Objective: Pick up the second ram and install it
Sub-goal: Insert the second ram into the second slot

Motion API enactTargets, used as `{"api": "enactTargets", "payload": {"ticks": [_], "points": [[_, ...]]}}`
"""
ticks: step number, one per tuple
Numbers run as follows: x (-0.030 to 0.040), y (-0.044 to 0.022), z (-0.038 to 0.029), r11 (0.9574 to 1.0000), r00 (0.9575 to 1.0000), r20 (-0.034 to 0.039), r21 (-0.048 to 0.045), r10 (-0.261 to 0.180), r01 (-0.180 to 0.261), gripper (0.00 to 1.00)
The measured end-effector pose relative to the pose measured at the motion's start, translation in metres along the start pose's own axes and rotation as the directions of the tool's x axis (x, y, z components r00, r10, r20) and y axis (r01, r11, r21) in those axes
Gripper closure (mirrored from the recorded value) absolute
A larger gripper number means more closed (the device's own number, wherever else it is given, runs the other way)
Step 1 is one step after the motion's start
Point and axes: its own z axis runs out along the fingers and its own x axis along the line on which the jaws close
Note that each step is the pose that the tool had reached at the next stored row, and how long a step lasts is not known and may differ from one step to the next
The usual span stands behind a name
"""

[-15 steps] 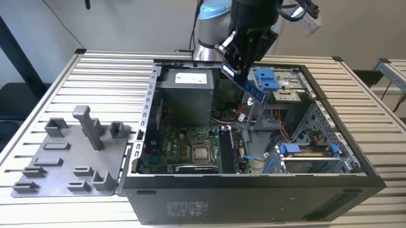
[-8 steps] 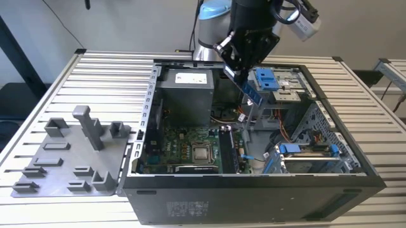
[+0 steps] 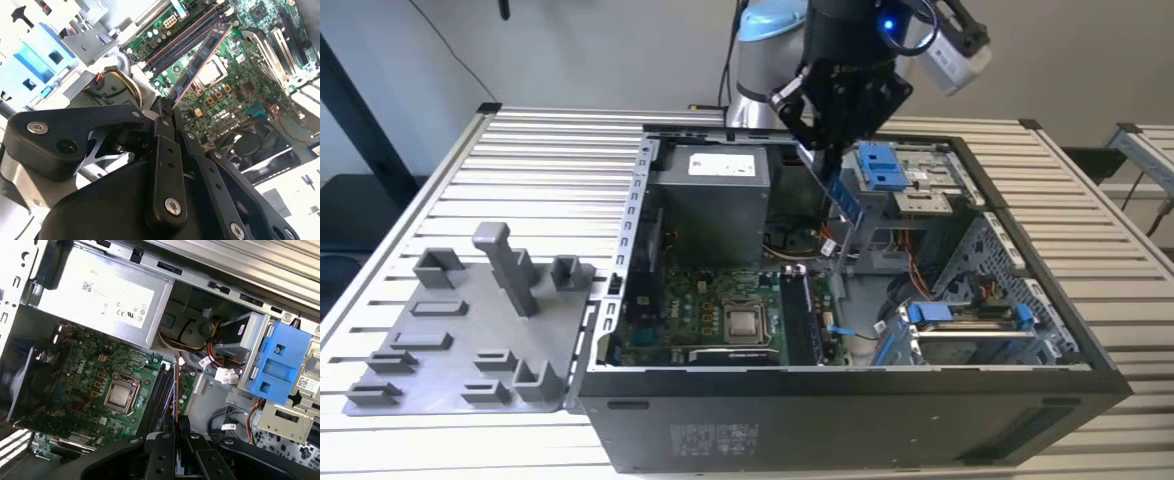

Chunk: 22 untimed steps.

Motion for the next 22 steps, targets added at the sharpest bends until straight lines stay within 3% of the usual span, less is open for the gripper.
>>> {"api": "enactTargets", "payload": {"ticks": [5,10,14,22], "points": [[0.0001,0.0000,0.0017,0.9961,0.9961,0.0014,0.0033,0.088,-0.088,0.86],[0.0001,0.0000,0.0034,0.9843,0.9844,0.0029,0.0068,0.176,-0.176,0.86],[0.0002,-0.0001,0.0046,0.9697,0.9698,0.0043,0.0093,0.244,-0.244,0.86],[0.0002,-0.0001,0.0059,0.9331,0.9332,0.0073,0.0133,0.359,-0.359,0.86]]}}
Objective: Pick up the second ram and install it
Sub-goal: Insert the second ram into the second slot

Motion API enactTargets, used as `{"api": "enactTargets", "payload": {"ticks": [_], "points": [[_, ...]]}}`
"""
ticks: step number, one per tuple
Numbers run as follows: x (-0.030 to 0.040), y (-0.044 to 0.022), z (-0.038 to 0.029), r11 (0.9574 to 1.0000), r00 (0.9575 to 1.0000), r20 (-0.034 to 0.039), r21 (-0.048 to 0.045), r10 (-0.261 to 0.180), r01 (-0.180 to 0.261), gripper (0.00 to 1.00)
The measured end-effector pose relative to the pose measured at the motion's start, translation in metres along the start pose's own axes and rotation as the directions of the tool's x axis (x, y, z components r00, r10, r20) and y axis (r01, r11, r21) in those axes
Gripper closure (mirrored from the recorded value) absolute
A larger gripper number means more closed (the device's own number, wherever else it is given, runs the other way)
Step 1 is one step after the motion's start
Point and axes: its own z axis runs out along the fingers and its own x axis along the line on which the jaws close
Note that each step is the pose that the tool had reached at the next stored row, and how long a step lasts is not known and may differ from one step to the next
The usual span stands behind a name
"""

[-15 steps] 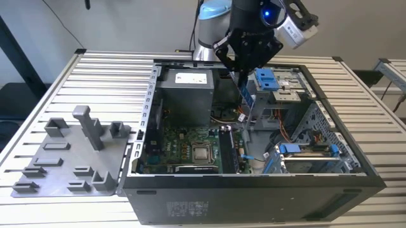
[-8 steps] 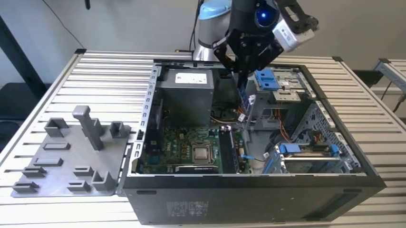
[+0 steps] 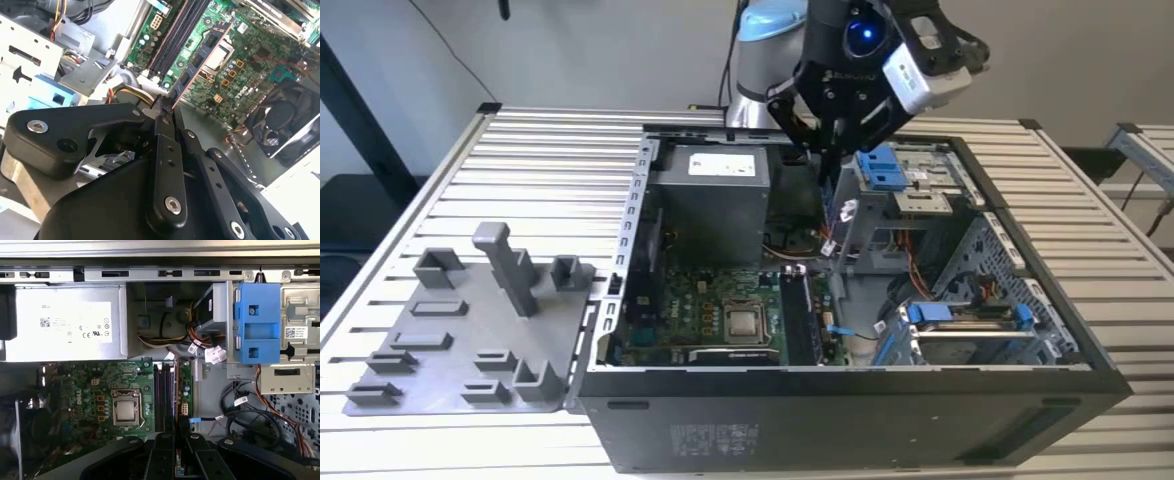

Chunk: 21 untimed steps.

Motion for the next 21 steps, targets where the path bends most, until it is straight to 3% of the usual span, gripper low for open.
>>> {"api": "enactTargets", "payload": {"ticks": [2,11,21], "points": [[0.0000,0.0000,0.0000,0.9998,0.9998,0.0002,0.0009,0.019,-0.019,0.86],[0.0000,0.0001,0.0011,0.9998,0.9998,0.0003,0.0009,0.021,-0.021,0.86],[-0.0029,0.0001,0.0125,0.9997,0.9997,-0.0008,0.0013,0.024,-0.024,0.86]]}}
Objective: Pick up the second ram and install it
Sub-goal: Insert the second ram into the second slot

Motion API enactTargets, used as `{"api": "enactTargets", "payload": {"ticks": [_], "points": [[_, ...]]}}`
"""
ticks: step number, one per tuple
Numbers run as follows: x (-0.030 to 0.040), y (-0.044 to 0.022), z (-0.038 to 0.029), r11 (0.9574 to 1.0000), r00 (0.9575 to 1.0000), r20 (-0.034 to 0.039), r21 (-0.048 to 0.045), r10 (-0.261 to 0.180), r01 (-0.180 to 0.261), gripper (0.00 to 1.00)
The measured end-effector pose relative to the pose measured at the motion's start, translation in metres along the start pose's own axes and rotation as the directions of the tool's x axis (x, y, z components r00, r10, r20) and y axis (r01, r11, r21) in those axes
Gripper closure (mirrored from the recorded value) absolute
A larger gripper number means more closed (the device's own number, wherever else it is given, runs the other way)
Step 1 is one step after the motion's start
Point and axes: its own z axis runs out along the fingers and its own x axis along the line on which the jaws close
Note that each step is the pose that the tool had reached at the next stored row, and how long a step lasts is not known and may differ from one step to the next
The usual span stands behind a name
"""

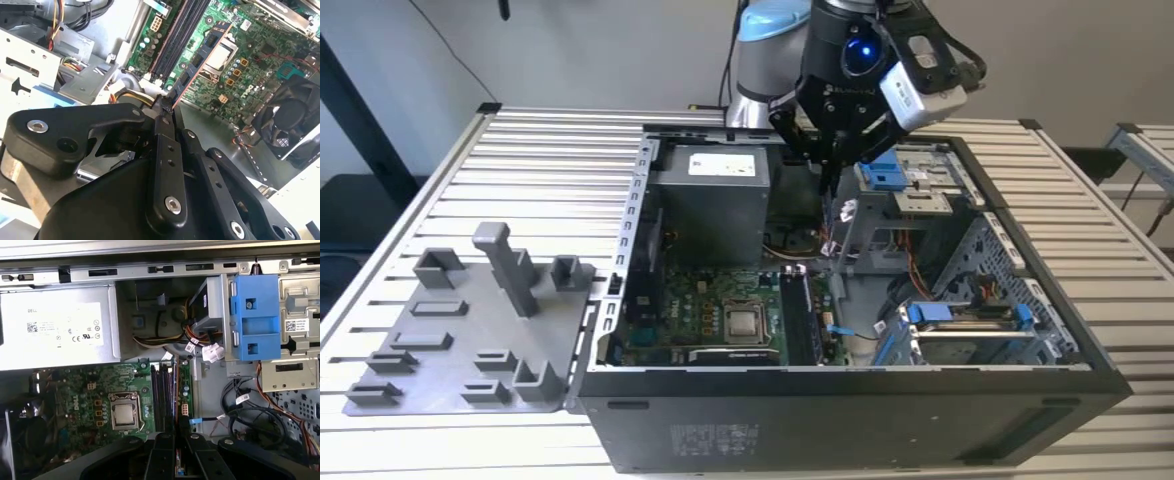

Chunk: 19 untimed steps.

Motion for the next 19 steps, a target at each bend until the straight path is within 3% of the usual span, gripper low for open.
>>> {"api": "enactTargets", "payload": {"ticks": [3,10,19], "points": [[-0.0002,0.0000,0.0035,1.0000,1.0000,-0.0026,0.0010,0.005,-0.005,0.86],[-0.0027,0.0002,0.0092,0.9999,0.9998,-0.0187,0.0048,0.009,-0.009,0.86],[-0.0020,0.0001,0.0094,0.9999,0.9998,-0.0189,0.0048,0.009,-0.009,0.86]]}}
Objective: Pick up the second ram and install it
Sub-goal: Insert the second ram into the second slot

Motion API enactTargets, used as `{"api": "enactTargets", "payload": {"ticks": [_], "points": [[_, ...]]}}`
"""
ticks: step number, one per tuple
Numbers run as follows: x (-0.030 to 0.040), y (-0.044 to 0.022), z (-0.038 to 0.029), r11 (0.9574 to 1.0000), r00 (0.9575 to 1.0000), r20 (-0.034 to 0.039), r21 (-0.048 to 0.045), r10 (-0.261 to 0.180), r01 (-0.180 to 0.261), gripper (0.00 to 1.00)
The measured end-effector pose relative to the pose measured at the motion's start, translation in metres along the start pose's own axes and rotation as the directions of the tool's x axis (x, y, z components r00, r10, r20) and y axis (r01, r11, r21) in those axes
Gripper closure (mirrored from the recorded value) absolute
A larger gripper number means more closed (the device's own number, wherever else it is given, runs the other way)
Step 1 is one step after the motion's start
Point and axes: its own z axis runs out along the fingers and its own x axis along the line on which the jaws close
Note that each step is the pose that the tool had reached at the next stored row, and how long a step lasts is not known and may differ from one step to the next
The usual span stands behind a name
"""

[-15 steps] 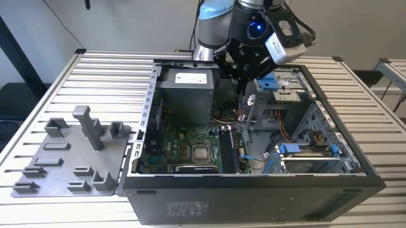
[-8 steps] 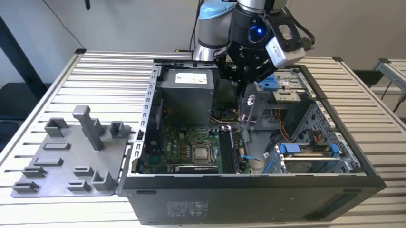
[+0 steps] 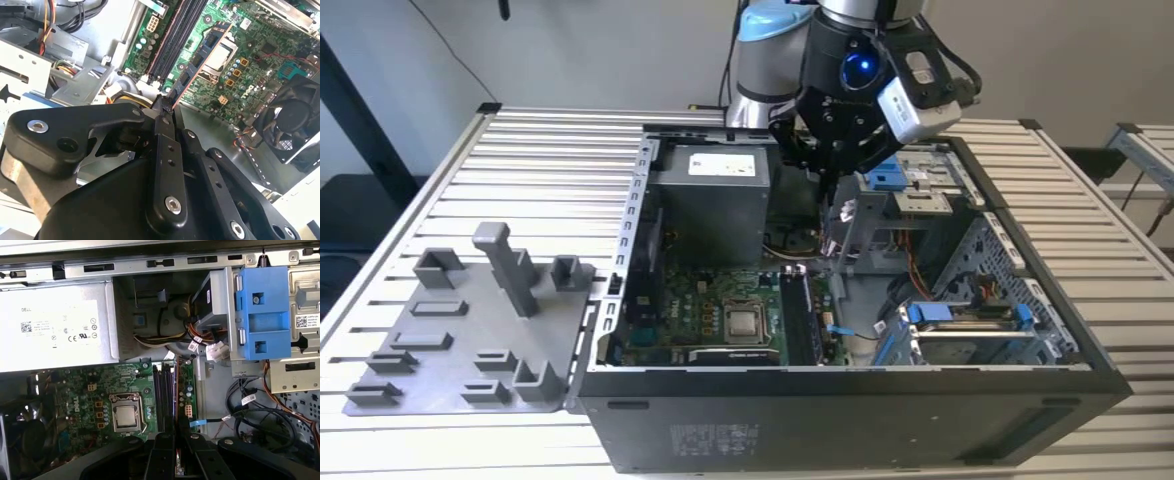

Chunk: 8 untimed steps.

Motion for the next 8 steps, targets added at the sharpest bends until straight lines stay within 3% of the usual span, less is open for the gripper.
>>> {"api": "enactTargets", "payload": {"ticks": [8], "points": [[0.0001,0.0000,0.0000,1.0000,1.0000,-0.0001,-0.0005,0.000,0.000,0.86]]}}
